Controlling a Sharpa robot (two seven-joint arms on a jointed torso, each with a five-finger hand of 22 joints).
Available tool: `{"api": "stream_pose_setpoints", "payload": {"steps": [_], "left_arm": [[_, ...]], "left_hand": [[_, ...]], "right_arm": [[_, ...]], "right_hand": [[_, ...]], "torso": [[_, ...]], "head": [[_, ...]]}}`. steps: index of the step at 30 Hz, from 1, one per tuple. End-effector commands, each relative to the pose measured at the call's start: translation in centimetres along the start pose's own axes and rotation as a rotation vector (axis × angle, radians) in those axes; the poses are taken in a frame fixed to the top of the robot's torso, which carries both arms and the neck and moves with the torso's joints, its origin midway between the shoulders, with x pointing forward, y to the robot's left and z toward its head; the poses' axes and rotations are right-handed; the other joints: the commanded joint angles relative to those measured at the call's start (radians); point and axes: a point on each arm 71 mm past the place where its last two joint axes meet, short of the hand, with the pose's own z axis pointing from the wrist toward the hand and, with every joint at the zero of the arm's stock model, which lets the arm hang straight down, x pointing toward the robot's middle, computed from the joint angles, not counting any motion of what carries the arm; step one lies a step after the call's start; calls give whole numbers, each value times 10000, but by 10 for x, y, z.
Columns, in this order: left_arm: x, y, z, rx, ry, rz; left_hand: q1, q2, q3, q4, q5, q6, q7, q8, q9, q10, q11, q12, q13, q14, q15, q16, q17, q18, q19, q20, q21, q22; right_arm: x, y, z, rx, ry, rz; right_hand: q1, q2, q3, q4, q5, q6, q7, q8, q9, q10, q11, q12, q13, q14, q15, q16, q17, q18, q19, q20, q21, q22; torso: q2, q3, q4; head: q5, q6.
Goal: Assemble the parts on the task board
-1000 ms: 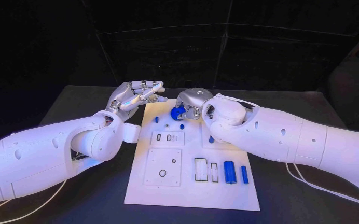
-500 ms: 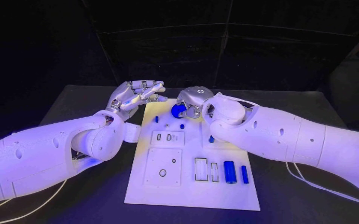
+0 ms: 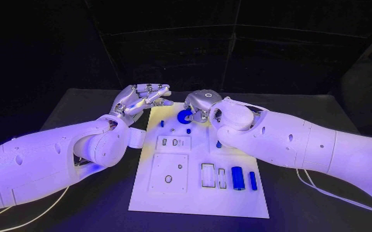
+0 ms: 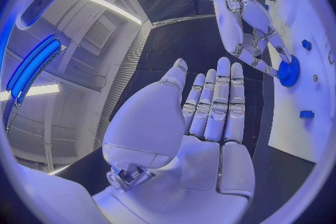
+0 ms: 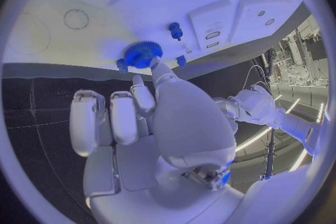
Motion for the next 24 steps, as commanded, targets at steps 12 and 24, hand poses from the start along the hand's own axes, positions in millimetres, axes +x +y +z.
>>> {"api": "stream_pose_setpoints", "payload": {"steps": [12, 24], "left_arm": [[1, -1, 1, 13, 137, -66], [-3, -2, 0, 39, 82, -41]], "left_hand": [[-8, 86, -17, -54, 10, 41, 16, -68, -11, 58, 30, -70, -13, -87, 4, -63, 14, 143, -37, 32, -57, -15], [6, 117, 10, -91, 16, 85, -45, -66, -4, 99, 4, -95, -11, -158, 9, -148, 16, 143, -58, 40, -87, -42]], "right_arm": [[2, -4, -2, 148, 595, 48], [-21, -58, -57, -250, -918, 2453]], "right_hand": [[-2011, -6, -972, 1464, 1370, -213, 81, -216, 39, -138, 104, -89, -52, 224, 167, -33, -114, -37, -61, 158, -51, 777], [-404, 274, -972, 586, 1329, -114, 37, -235, 28, 118, 43, 260, 374, 216, 118, 4, -113, -40, -43, 120, -40, 815]], "torso": [[-4, 0, 7], [-33, 7, -49]], "head": [[-11, -39], [-178, 92]]}}
